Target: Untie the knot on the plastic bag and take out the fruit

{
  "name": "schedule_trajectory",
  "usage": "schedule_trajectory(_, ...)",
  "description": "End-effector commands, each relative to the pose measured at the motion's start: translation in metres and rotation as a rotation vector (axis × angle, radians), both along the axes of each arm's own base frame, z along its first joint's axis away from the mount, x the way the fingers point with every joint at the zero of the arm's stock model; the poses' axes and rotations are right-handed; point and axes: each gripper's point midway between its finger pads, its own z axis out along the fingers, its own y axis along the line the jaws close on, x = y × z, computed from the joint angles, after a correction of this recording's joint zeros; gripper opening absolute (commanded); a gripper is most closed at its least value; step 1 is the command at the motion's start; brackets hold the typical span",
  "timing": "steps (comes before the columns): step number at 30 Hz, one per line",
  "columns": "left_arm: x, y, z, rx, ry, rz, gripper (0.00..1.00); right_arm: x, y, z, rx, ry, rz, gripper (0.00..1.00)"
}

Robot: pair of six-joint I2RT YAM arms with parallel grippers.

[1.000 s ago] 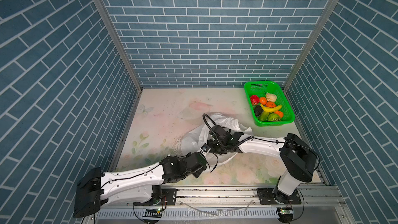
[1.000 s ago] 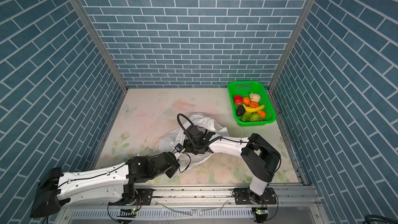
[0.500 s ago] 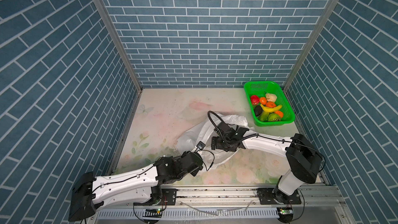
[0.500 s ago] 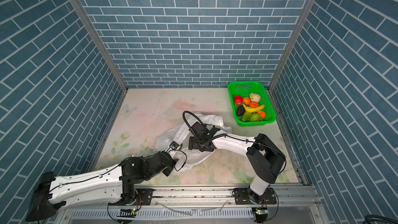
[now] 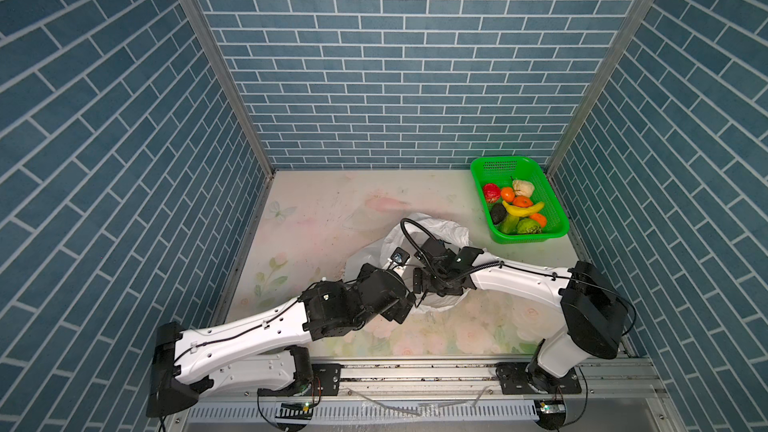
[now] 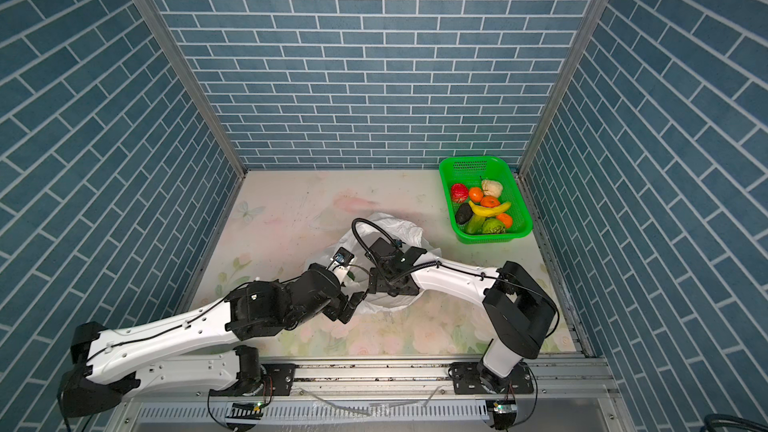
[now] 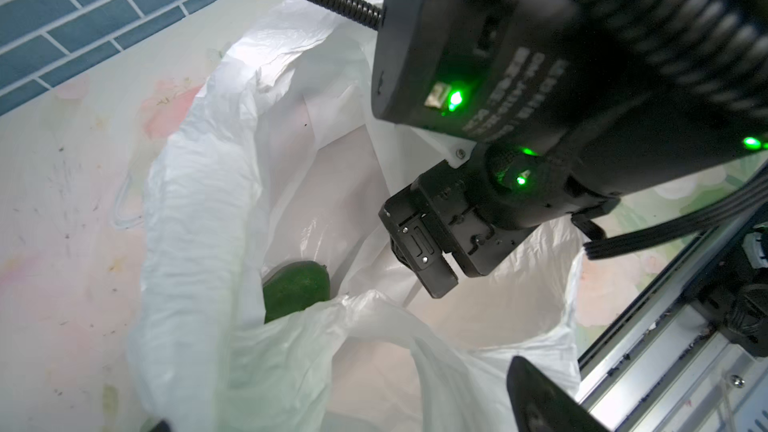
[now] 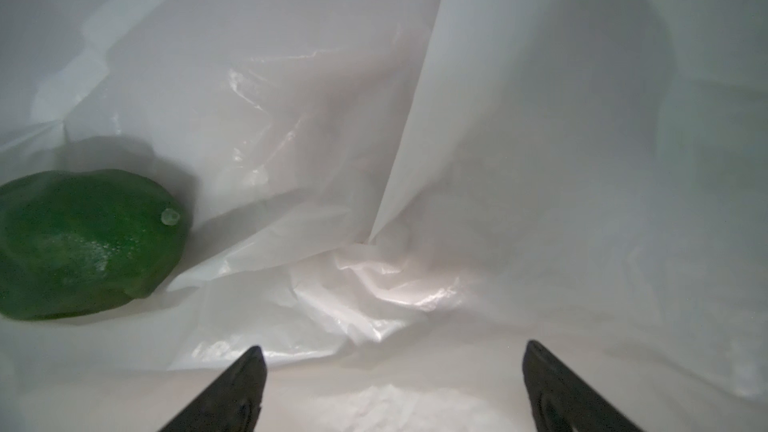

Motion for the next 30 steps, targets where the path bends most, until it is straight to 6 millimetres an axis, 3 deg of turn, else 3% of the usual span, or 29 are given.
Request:
schedule_trajectory(1,0.002,0.018,0.004,0.095,-0.006,0.032,1.0,-0.002,-0.019,0.002,-0.052,-0.013,-0.016,0.96)
schedule_trajectory(4,0.002,0.023,0.016,0.098,-0.008,0.049,1.0,-0.001,-0.024,0.003,-0.058,-0.022,-0.018,0.96)
schedule_trajectory(9,-0.034,-0.019,0.009,-0.04,0.141,-0.191,1.0,0.003,-0.028,0.002,-0.057,-0.029,-0.023,0.96)
schedule_trajectory(11,-0.043,-0.025,0.01,-0.085,0.171,-0.235,1.0,0.005,-0.028,0.002,-0.055,-0.032,-0.019,0.96)
schedule_trajectory(16,-0.021,0.002,0.038,-0.009,0.062,-0.132,1.0,0.006,-0.029,0.004,-0.055,-0.042,-0.017,0.96)
schedule_trajectory(18,-0.013,0.006,0.039,0.038,0.072,-0.111,1.0,0.006,-0.03,0.005,-0.057,-0.047,-0.017,0.96)
schedule_trajectory(25,0.006,-0.004,-0.011,0.231,0.142,-0.095,1.0,0.006,-0.035,0.008,-0.065,-0.065,-0.029,0.96)
schedule_trajectory(30,0.037,0.014,-0.03,0.336,0.091,0.059,1.0,0.006,-0.044,0.009,-0.064,-0.073,-0.057,0.96)
